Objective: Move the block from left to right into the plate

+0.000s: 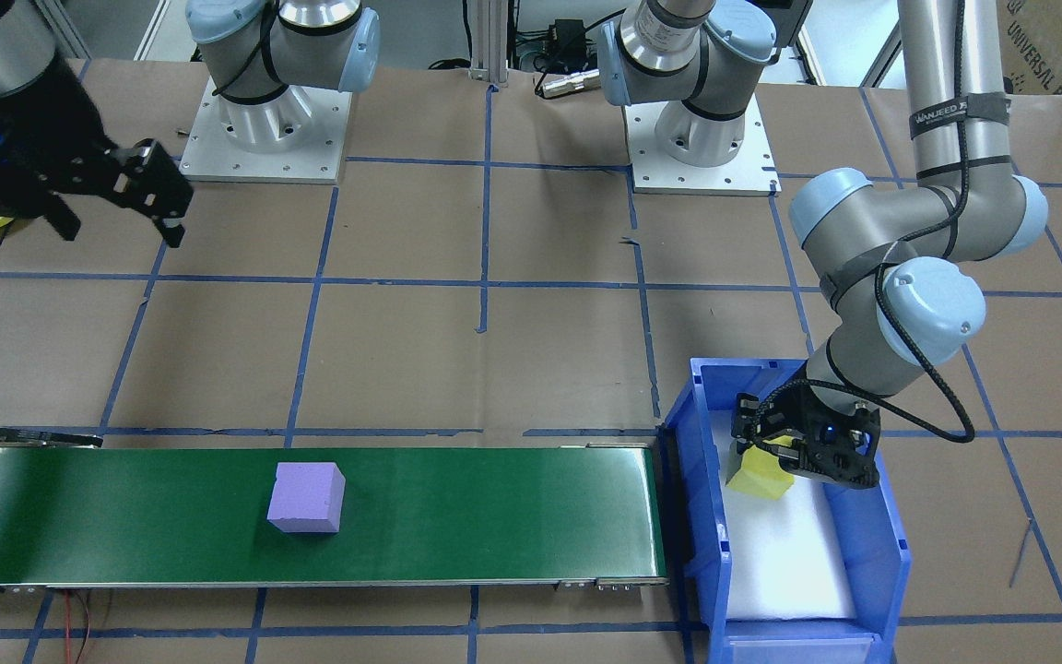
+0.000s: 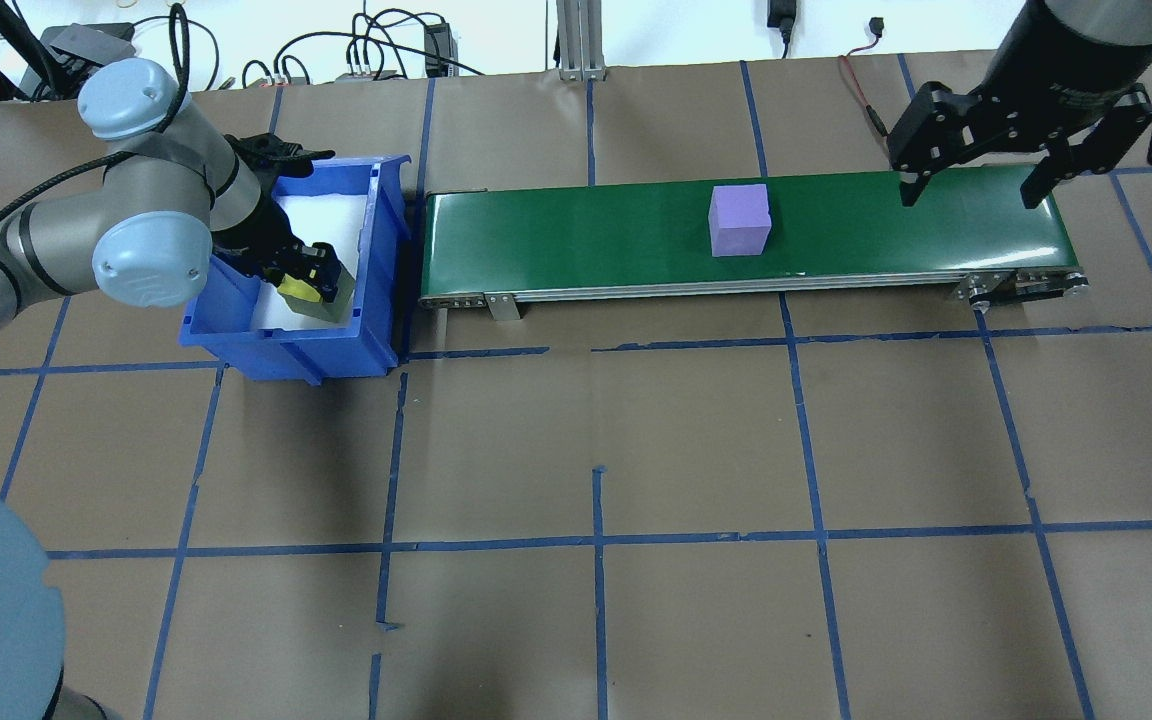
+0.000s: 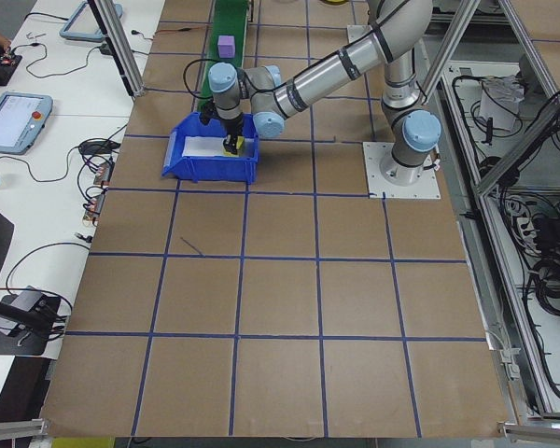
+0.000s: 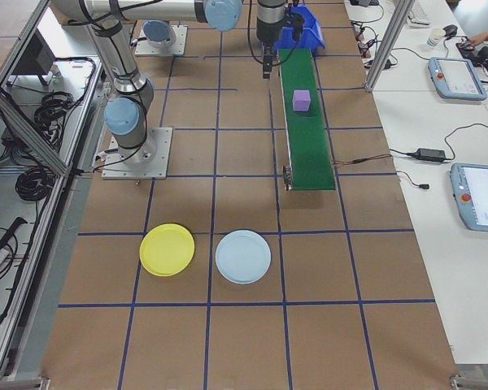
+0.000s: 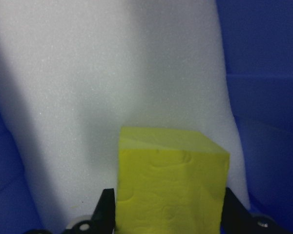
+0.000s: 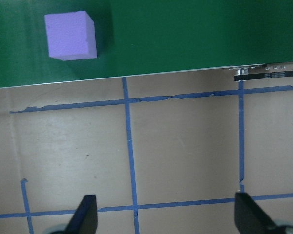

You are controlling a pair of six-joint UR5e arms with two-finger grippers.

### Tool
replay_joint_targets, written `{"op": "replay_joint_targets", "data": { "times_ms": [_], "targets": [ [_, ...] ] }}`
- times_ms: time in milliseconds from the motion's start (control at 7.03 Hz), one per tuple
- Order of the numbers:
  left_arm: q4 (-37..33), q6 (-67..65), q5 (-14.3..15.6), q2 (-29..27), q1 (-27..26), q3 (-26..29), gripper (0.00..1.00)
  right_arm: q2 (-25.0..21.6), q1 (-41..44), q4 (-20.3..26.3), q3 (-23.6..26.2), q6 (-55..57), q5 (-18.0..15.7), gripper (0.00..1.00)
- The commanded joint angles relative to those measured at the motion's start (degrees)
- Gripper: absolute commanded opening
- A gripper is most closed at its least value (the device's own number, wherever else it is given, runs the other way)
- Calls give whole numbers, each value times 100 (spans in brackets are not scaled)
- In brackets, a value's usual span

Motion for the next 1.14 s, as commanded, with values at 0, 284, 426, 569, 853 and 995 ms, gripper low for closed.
{"op": "replay_joint_targets", "data": {
  "times_ms": [0,284,426,569,853,995],
  "targets": [
    [260,-257,-4,517,-146,398,49,848,-813,-488,-256,-994,632,100],
    [260,-625,31,1099,-812,681,50,1500,-1036,-1063,-265,-1298,917,100],
    [382,-1054,14,1109,-1129,734,50,1807,-1053,-1308,-317,-1298,943,100],
    [513,-1571,-4,1022,-1384,682,50,1897,-1080,-1389,-388,-1307,1309,100],
    [523,-1568,-213,480,-1509,629,50,2170,-1080,-1644,-301,-1447,1655,100],
    [654,-1559,-459,207,-1510,629,50,2310,-1080,-1958,-292,-1500,1899,100]
  ]
}}
